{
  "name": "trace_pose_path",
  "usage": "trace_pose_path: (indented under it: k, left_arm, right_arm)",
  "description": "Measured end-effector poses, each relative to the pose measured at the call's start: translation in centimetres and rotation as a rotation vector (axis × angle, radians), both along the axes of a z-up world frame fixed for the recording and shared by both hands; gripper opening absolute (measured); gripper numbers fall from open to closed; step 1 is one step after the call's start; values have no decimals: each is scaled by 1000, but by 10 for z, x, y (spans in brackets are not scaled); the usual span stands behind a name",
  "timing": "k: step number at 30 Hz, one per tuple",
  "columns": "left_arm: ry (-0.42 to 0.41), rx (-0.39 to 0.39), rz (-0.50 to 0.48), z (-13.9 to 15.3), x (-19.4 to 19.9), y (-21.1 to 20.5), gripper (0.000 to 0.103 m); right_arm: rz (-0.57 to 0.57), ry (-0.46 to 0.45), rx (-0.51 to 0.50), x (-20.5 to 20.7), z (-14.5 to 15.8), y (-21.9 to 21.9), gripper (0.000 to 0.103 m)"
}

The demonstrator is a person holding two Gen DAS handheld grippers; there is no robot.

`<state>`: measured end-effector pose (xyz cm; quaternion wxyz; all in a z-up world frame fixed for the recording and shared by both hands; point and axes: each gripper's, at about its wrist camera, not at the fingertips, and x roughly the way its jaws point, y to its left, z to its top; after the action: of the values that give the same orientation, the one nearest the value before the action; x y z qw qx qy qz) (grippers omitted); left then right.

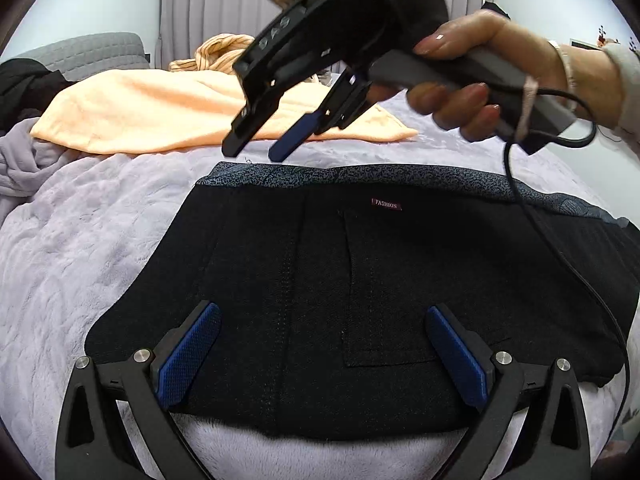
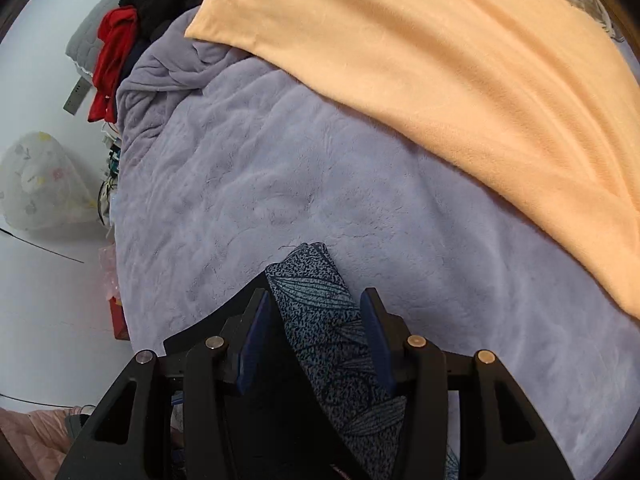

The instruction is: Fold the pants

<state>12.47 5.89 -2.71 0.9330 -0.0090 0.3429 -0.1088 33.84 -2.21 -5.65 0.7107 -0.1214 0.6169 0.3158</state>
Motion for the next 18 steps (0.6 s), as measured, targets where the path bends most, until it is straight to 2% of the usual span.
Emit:
trace_pose_path:
  k: [1, 2, 3, 4, 8, 10, 12, 15, 16, 18]
  left_arm:
    - [-2, -2, 0, 0, 0, 0, 103]
    - [-5, -2, 0, 0, -2, 1, 103]
    - [-7, -3, 0, 1, -3, 1, 103]
    - [-10, -6, 0, 1, -4, 2, 103]
    - [-20, -23, 9, 4, -9, 6, 103]
    - [-26, -30, 10, 4, -10, 8, 103]
    - [-20, -22, 13, 4, -10, 7, 103]
    - [-21, -10, 28, 10, -12, 5, 103]
    - [-20, -7, 32, 13, -13, 5, 103]
    - [-10, -32, 27, 25, -13, 9, 103]
  right_arm:
    - [-4, 18, -14, 3, -6, -1, 51]
    - [-7, 34, -29, 8, -14, 3, 47]
    - [-10, 38, -38, 9, -18, 3, 23]
    - [-11, 29, -36, 7, -18, 2, 10]
    - [58, -61, 72, -24, 21, 10, 9]
    - [87, -57, 92, -28, 30, 20, 9]
    - [99, -74, 18, -25, 19, 28, 9]
    - [51, -85, -116, -14, -22, 26, 9]
    - [21, -81, -127, -11, -32, 22, 9]
    - [-51, -82, -72, -7, -27, 12, 17]
